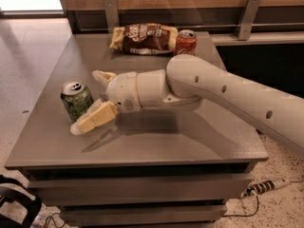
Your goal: Pick green can
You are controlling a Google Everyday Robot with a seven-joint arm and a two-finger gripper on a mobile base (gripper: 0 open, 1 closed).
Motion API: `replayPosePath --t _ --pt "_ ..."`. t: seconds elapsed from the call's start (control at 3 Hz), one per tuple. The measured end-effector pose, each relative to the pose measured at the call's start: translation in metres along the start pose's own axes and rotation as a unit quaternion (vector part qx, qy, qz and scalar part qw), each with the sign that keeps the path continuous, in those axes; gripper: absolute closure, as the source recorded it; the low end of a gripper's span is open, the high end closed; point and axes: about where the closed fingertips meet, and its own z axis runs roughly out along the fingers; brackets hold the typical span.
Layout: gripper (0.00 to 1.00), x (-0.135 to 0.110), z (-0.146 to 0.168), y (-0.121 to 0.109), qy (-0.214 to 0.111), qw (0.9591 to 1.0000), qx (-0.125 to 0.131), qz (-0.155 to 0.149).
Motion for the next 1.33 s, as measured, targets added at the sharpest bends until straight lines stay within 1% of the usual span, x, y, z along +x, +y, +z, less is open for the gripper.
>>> replayPosePath --t 0.33,0.67,1.33 --pt "0.00 -0.0008 0.0114 -0.0003 -0.017 0.9998 -0.012 -0.001" --pt "0.12 -0.0014 0.0135 0.0005 -0.019 0.9997 -0.014 -0.002" --pt "0.59 -0.0032 0.0172 0.0033 -0.019 0.9996 -0.019 -0.003"
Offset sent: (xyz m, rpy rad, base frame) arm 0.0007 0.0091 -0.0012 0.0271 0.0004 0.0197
